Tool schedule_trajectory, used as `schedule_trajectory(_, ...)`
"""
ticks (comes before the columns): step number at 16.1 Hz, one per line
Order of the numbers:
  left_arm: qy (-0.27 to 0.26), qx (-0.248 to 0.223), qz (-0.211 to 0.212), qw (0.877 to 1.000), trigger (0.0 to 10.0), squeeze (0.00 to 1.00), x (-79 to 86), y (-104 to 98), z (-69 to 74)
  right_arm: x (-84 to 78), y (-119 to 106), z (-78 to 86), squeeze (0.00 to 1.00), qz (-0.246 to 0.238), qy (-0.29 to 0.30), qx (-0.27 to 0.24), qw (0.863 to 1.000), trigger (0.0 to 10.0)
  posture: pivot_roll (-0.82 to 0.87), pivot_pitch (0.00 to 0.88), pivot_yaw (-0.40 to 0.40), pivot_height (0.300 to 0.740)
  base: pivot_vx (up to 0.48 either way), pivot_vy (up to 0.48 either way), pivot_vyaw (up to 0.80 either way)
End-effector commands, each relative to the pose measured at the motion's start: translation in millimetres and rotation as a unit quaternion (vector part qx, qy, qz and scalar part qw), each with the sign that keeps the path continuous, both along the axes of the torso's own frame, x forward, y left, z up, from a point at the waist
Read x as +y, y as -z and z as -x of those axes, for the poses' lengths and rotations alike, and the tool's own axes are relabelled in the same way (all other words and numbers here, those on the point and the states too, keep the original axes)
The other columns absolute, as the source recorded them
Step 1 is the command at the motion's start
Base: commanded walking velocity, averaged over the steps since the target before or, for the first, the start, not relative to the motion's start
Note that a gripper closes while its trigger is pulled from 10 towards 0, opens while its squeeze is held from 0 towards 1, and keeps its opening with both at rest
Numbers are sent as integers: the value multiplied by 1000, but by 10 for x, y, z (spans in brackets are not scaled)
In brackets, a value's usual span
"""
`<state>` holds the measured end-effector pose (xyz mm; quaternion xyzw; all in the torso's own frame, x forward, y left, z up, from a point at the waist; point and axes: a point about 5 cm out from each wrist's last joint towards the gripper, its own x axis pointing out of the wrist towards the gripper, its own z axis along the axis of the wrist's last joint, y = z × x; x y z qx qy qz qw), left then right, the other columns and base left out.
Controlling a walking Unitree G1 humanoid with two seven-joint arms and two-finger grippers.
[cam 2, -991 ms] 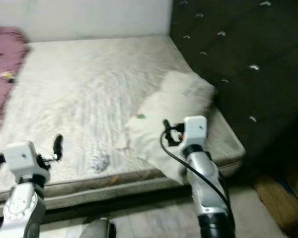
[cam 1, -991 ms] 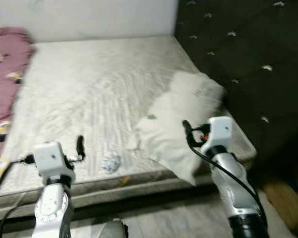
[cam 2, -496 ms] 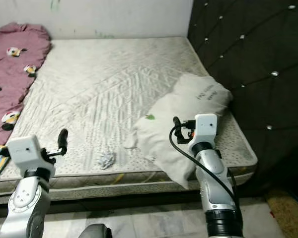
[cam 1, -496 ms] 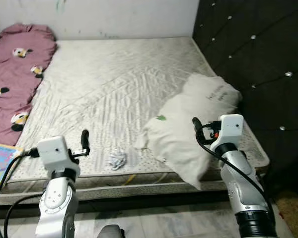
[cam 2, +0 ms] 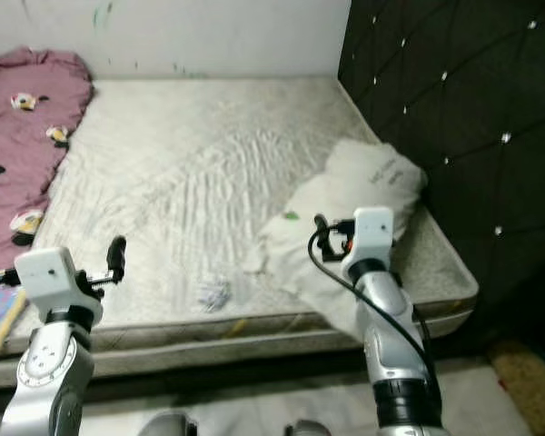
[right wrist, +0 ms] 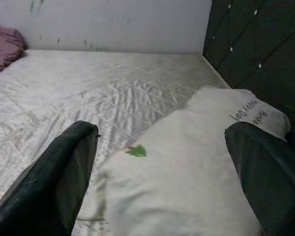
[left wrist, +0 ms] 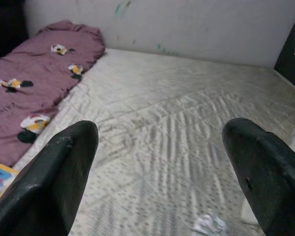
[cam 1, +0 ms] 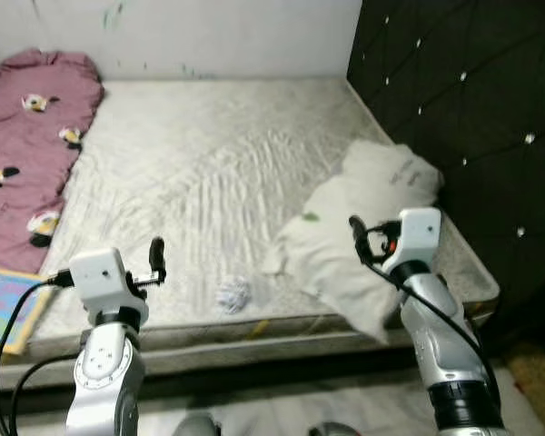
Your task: Clean up the room
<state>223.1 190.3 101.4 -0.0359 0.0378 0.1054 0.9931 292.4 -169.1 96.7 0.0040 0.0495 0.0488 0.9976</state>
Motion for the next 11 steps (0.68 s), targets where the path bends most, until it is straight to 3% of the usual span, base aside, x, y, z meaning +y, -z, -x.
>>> schedule_trajectory(1, -10, 3, -9, 1000, 10000, 0, 84, -9, 22, 72, -24, -6, 0, -9, -10, -3, 1000, 10000, -3, 0, -47, 740, 0, 480, 0)
schedule_trajectory(5, -8, -3, -15, 1000, 10000, 0, 74, -28, 13, 80, -18, -16, 0, -10, -13, -1, 1000, 10000, 0, 0, -46, 740, 0, 480, 0)
schedule_trajectory(11, 7, -20, -9, 1000, 10000, 0, 68, -70, 33, 111, -27, -31, 0, -9, -21, -4, 1000, 10000, 3, 0, -47, 740, 0, 0, 0)
